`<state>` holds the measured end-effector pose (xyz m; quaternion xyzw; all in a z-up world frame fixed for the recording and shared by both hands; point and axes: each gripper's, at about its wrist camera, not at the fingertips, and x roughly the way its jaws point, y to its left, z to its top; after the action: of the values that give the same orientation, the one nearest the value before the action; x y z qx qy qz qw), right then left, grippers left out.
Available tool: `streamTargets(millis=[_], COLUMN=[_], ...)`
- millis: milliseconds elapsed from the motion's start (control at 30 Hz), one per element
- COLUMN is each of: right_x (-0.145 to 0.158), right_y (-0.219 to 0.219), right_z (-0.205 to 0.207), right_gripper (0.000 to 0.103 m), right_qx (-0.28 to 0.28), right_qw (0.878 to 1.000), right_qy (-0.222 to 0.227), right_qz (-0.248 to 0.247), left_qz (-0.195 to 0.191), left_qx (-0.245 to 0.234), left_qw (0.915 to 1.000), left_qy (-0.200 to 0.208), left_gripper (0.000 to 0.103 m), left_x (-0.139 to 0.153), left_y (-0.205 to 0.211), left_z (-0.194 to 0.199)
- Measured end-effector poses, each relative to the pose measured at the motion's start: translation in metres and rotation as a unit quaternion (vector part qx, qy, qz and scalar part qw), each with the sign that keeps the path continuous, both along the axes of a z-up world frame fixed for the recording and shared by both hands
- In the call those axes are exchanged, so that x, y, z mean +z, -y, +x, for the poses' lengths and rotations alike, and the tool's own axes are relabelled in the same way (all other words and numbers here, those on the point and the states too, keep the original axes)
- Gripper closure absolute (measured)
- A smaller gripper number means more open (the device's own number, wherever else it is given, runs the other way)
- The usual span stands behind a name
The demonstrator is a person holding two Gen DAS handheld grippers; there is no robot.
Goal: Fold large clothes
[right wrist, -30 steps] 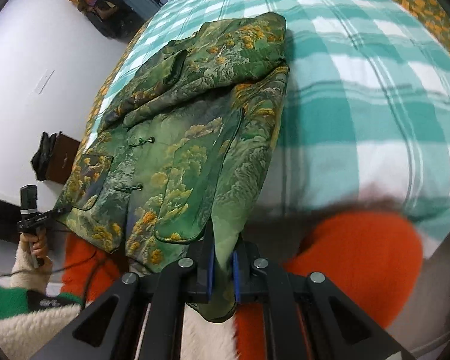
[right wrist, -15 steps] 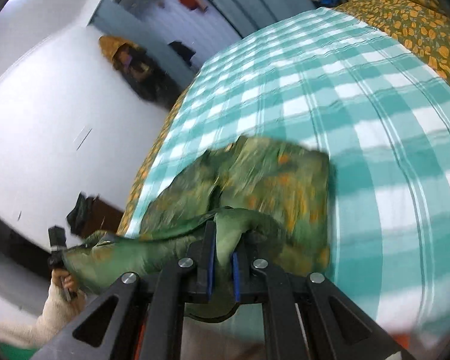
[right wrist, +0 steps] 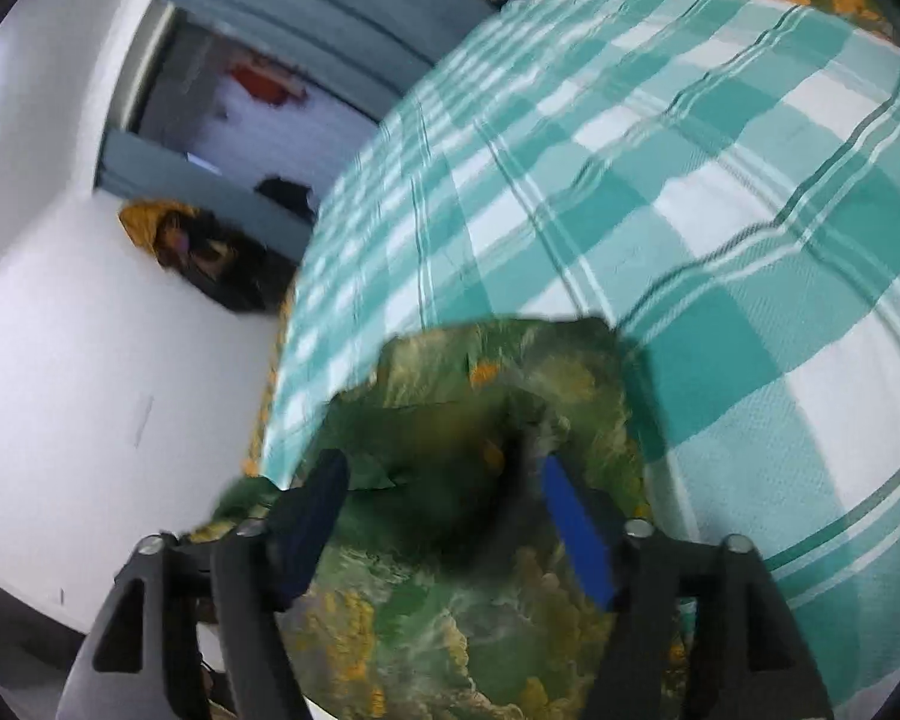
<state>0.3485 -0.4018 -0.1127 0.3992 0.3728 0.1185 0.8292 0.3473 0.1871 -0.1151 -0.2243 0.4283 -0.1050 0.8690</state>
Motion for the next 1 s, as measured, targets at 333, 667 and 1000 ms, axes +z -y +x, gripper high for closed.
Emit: streamTargets(millis=[333, 667, 1000], right_x=[0.004, 0.029, 0.093], right_y=[-0.044, -0.122, -0.122], right_z=[0.022, 0.017, 0.081], right_gripper=[0.029, 0.094, 0.095], right_qx=[0.091, 0.098, 0.021], right_qw=[0.972, 0.892, 0.885], right_qy=[-0.022, 0.018, 0.126], right_qz=[-0.214, -0.440, -0.448], left_qz=[0.074, 0.161, 0.157], left_qx=[-0.047, 0.014, 0.116], left_qw=[0.9951, 0.9867, 0.9736], left_qy=[-0.046, -0.013, 0.119], left_gripper=[0.015, 0.100, 0.103], left_x=[-0.040, -0.011, 0.046], left_y=[0.046, 0.064, 0.045], left_z=[0.036, 0.039, 0.099])
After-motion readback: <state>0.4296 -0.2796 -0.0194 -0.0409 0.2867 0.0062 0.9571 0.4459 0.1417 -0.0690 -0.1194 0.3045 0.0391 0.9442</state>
